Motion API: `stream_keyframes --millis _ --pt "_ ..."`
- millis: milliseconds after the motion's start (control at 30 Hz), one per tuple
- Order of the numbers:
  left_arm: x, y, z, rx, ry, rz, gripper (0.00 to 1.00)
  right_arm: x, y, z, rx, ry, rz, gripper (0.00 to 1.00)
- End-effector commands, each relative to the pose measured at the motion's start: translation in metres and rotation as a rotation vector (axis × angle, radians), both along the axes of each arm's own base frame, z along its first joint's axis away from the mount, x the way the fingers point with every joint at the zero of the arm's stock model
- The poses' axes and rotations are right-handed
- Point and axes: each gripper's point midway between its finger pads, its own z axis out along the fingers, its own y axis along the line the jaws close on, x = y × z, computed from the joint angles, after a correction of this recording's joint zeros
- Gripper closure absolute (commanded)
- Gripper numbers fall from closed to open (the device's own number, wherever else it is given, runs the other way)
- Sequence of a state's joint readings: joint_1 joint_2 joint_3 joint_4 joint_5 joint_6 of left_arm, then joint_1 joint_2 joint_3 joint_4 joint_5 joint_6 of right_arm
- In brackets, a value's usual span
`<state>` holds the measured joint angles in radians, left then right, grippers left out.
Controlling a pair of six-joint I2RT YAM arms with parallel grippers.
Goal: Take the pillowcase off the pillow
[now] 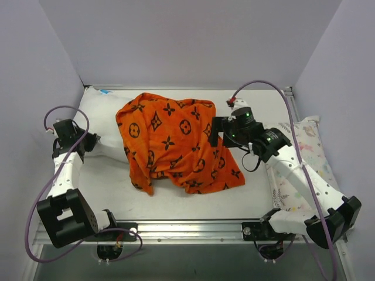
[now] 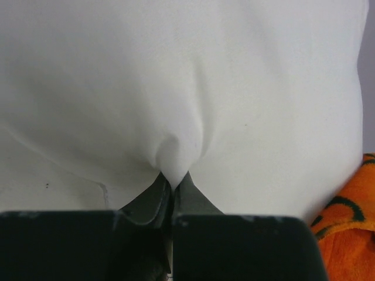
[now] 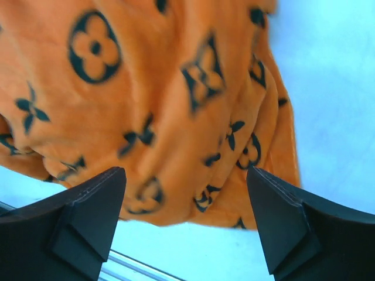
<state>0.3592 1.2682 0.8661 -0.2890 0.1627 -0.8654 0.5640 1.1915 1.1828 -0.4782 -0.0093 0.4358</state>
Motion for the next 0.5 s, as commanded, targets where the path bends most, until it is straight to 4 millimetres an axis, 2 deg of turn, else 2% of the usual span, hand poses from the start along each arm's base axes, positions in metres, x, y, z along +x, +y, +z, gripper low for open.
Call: stream_keyframes --millis 0,33,67,100,133,167,200,233,267,300,333,367,400,467 --pt "-0.009 0.023 -0.003 0.108 -0.011 0.067 1.00 0.032 0.025 0.043 -0.052 -0.165 0.061 0.13" --pt "-0.011 0.021 -0.007 0.102 -0.006 0.064 1.00 0.046 0.038 0.034 -0.076 -0.148 0.079 0.05" --pt "-0.016 0.018 -0.018 0.089 0.012 0.058 1.00 0.060 0.053 0.062 -0.049 -0.207 0.098 0.03" --pt "-0.015 0.017 -0.021 0.085 0.010 0.055 1.00 0.066 0.069 0.063 -0.061 -0.209 0.161 0.02" --pt "-0.016 0.014 -0.026 0.074 0.017 0.046 1.00 0.083 0.086 0.043 -0.095 -0.169 0.187 0.00" --pt "-0.020 0.011 -0.035 0.055 0.032 0.044 1.00 0.096 0.100 0.063 -0.075 -0.211 0.206 0.00" --pt "-0.019 0.009 -0.035 0.053 0.024 0.039 1.00 0.107 0.109 0.066 -0.084 -0.222 0.219 0.00" --pt "-0.020 0.008 -0.038 0.050 0.029 0.037 1.00 0.118 0.123 0.038 -0.121 -0.168 0.238 0.00" --pt "-0.022 0.006 -0.041 0.048 0.034 0.031 1.00 0.126 0.138 0.059 -0.080 -0.203 0.263 0.00" --pt "-0.022 0.006 -0.041 0.050 0.032 0.030 1.00 0.136 0.151 0.035 -0.109 -0.160 0.278 0.00" --pt "-0.022 0.005 -0.041 0.054 0.031 0.026 1.00 0.131 0.159 0.026 -0.143 -0.128 0.294 0.00" --pt "-0.022 0.005 -0.041 0.057 0.032 0.025 1.00 0.132 0.168 0.025 -0.155 -0.128 0.305 0.00" --pt "-0.023 0.005 -0.042 0.057 0.036 0.024 1.00 0.146 0.170 0.022 -0.204 -0.147 0.260 0.00" --pt "-0.024 0.005 -0.041 0.060 0.035 0.024 1.00 0.143 0.173 0.010 -0.243 -0.109 0.255 0.03"
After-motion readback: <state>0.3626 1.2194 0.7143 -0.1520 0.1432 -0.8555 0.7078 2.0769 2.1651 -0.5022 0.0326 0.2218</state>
